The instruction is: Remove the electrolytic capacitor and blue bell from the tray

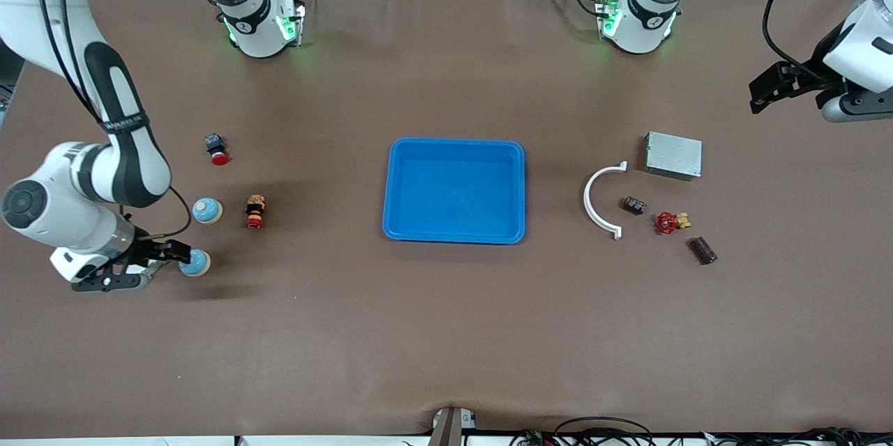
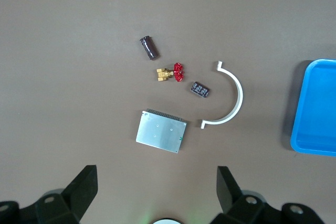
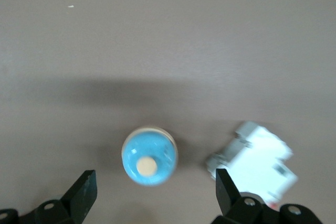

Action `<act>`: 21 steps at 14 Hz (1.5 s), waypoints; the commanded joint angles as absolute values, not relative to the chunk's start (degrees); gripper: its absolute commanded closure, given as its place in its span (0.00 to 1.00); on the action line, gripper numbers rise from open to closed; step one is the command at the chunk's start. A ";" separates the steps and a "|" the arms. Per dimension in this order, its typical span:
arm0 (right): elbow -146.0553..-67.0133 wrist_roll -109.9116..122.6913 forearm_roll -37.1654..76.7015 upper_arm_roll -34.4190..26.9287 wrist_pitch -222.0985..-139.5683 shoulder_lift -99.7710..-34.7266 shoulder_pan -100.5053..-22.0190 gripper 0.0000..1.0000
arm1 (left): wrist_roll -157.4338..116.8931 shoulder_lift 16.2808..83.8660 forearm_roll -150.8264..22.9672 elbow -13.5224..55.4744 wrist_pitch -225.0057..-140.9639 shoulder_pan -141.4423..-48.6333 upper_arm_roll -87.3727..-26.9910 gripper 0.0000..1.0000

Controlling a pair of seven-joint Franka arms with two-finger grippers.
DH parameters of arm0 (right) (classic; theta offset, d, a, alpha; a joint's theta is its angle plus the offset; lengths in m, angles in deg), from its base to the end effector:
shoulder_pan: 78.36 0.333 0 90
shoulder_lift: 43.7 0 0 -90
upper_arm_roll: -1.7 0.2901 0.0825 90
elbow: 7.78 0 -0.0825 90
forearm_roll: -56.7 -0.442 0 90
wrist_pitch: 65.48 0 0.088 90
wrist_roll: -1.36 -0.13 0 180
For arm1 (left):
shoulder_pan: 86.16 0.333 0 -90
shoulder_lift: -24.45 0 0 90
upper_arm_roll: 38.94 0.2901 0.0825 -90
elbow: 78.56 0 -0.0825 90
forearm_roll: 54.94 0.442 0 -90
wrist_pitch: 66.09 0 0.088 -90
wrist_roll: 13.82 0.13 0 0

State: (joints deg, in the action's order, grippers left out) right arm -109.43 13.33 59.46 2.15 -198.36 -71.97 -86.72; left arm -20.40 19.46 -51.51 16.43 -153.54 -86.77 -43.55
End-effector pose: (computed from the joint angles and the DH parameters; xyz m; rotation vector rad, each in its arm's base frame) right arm 0.6897 -0.0977 0.2038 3.0959 0.1576 0.0703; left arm 0.5793 -0.0464 0.5780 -3.0697 -0.0392 0.0579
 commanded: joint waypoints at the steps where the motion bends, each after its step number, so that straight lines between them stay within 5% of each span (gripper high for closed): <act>1: -110.52 13.93 61.54 2.76 -192.15 -64.81 -87.50 0.00 | -19.53 19.97 -52.30 15.66 -153.36 -86.78 -43.60 0.00; 8: -96.73 11.03 60.39 3.55 -165.87 -57.94 -85.48 0.00 | -20.59 19.36 -53.09 14.43 -153.72 -86.69 -44.82 0.00; 16: -96.81 1.97 58.46 3.37 -164.36 -51.09 -79.77 0.00 | -19.53 18.91 -55.46 14.34 -153.71 -86.34 -45.36 0.00; 21: -92.51 1.62 57.50 3.20 -156.37 -50.29 -79.94 0.00 | -19.71 19.36 -55.65 13.55 -153.45 -86.34 -45.27 0.00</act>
State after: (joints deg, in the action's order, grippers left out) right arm -94.70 2.56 58.92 3.29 -159.67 -51.01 -79.54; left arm -20.39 19.55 -55.07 14.45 -154.09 -86.72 -45.12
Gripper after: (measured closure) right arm 0.000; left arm 0.000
